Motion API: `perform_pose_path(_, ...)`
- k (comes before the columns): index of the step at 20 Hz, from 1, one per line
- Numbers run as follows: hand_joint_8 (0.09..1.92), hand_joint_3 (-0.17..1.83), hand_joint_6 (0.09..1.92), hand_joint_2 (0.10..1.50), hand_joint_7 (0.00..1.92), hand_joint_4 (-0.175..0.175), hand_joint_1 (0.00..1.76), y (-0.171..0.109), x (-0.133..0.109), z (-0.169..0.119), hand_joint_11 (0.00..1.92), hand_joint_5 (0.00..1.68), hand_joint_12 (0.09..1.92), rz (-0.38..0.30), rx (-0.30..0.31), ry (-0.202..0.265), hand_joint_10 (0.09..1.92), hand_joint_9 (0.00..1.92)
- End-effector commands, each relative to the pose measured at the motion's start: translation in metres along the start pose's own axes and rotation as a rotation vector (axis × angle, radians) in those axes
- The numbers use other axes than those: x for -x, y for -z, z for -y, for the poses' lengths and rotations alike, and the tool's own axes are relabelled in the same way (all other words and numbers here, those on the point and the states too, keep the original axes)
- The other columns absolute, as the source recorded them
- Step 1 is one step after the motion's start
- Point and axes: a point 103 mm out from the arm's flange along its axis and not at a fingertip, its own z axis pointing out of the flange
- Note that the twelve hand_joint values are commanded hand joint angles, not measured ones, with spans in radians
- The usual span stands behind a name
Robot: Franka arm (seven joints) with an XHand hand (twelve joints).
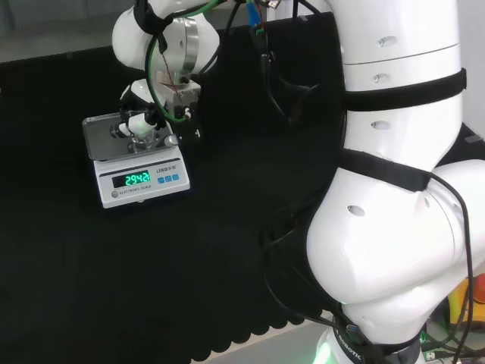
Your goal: Put the beaker on the electronic balance.
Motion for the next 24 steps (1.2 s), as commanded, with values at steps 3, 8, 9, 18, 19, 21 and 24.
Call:
perform_pose_path(3,0.98,-0.14,0.94,1.0,1.29,-0.164,0.74,0.009,0.011,0.003,1.4,0.68,0.92,-0.124,-0.061,-0.009,0.52,1.63)
perform_pose_path(8,0.99,-0.17,0.85,0.91,0.95,-0.128,0.52,0.017,0.014,0.004,1.04,0.45,1.19,-0.139,-0.116,-0.027,0.62,1.17)
perform_pose_path(9,0.98,-0.17,0.79,0.89,0.85,-0.118,0.48,0.02,0.015,0.005,0.94,0.42,1.25,-0.142,-0.118,-0.025,0.65,1.06)
perform_pose_path(18,0.93,-0.14,0.43,0.82,0.5,-0.098,0.37,0.056,0.045,0.031,0.69,0.35,1.34,-0.31,-0.005,-0.016,0.81,0.67)
perform_pose_path(19,0.93,-0.13,0.42,0.82,0.5,-0.098,0.37,0.061,0.051,0.037,0.68,0.35,1.34,-0.341,0.023,-0.008,0.81,0.67)
perform_pose_path(21,0.93,-0.13,0.41,0.82,0.51,-0.099,0.37,0.073,0.062,0.049,0.68,0.36,1.34,-0.383,0.067,0.007,0.81,0.67)
perform_pose_path(24,0.93,-0.13,0.41,0.82,0.52,-0.101,0.37,0.088,0.074,0.064,0.68,0.38,1.34,-0.429,0.111,0.029,0.81,0.68)
